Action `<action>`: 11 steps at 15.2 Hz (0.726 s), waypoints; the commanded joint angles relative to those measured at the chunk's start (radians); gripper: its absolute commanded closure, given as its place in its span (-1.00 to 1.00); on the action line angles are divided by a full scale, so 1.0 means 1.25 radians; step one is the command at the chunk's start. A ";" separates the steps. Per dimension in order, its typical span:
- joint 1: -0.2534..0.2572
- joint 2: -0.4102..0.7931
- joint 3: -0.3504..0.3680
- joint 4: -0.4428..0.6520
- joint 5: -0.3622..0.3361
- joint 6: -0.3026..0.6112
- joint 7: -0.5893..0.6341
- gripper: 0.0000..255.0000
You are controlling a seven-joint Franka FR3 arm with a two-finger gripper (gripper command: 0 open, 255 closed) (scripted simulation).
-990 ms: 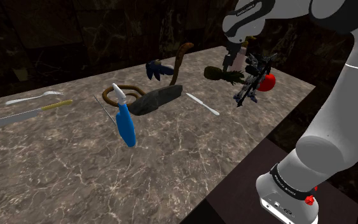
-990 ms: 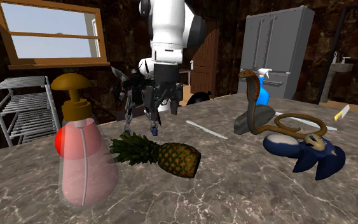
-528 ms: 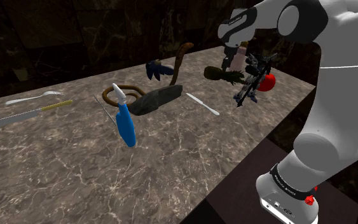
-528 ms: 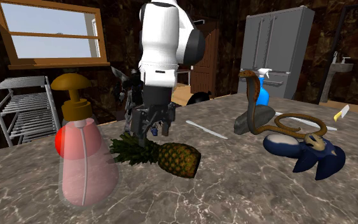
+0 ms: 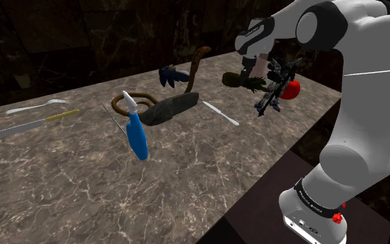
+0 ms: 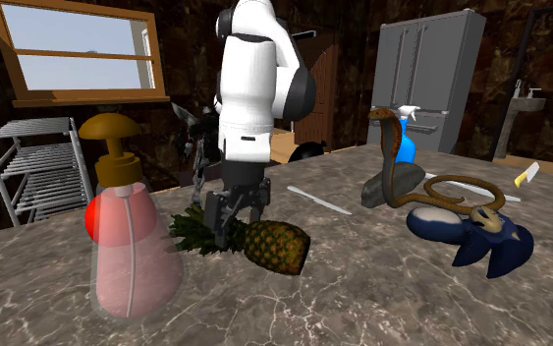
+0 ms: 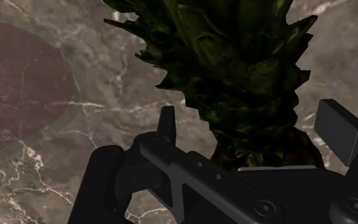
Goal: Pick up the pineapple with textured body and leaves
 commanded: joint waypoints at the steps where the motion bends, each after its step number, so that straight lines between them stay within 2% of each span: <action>1: -0.001 0.003 0.000 -0.001 0.001 0.004 -0.001 1.00; 11: 0.000 -0.002 0.000 0.004 0.000 -0.005 0.000 1.00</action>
